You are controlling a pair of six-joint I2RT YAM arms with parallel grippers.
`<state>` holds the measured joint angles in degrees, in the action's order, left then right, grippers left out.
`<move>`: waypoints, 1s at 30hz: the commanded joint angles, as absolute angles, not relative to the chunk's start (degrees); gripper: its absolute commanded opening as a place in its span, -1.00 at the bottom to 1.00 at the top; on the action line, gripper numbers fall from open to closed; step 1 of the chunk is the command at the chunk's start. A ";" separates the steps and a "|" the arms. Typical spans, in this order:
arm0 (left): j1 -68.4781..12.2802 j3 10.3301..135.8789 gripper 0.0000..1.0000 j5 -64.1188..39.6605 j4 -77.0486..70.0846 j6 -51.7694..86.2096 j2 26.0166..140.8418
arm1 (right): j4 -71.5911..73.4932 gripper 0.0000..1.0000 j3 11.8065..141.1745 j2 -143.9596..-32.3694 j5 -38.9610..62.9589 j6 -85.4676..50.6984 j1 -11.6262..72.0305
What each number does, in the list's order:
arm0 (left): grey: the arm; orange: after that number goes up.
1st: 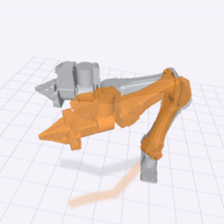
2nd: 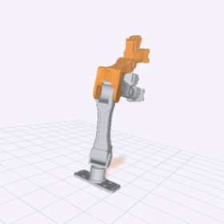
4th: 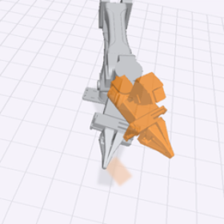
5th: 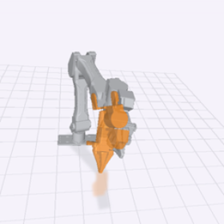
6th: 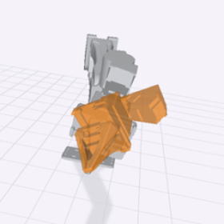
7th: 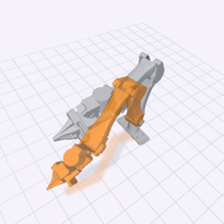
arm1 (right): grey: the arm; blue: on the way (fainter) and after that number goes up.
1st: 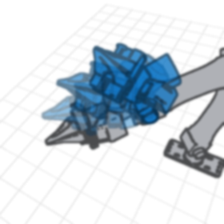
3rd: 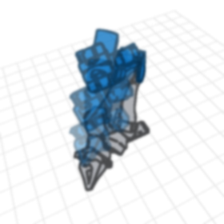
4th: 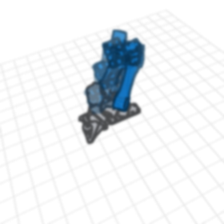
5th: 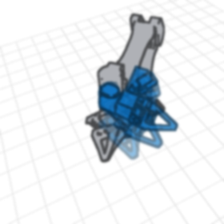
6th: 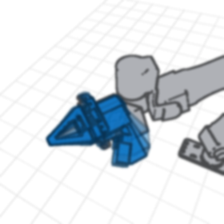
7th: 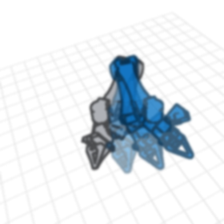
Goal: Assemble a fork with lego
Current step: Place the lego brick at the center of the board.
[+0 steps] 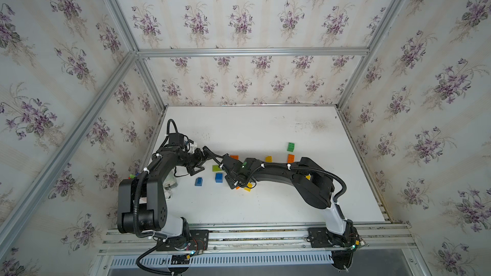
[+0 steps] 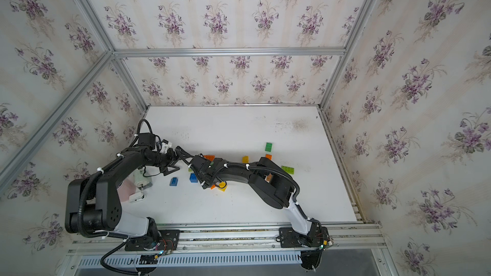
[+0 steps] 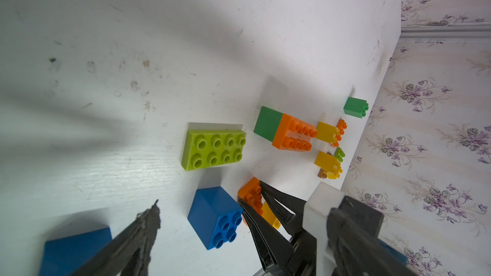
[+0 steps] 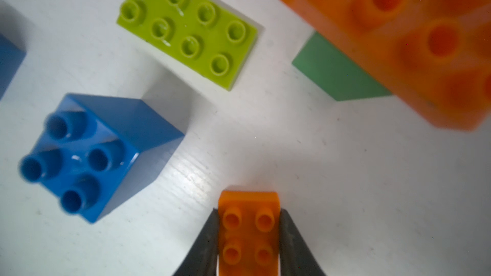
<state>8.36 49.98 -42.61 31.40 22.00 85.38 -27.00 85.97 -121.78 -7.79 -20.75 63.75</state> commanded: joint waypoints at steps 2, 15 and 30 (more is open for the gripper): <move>8.68 49.60 1.00 -42.97 31.35 21.54 85.08 | -26.64 -0.38 83.26 -119.80 -5.98 -8.60 63.60; 8.75 49.67 1.00 -42.83 31.65 22.71 84.93 | -23.74 -0.41 81.83 -114.47 5.02 9.06 57.50; 8.72 50.06 1.00 -42.53 31.00 24.90 86.00 | -28.05 -0.33 78.24 -114.28 15.72 35.48 46.96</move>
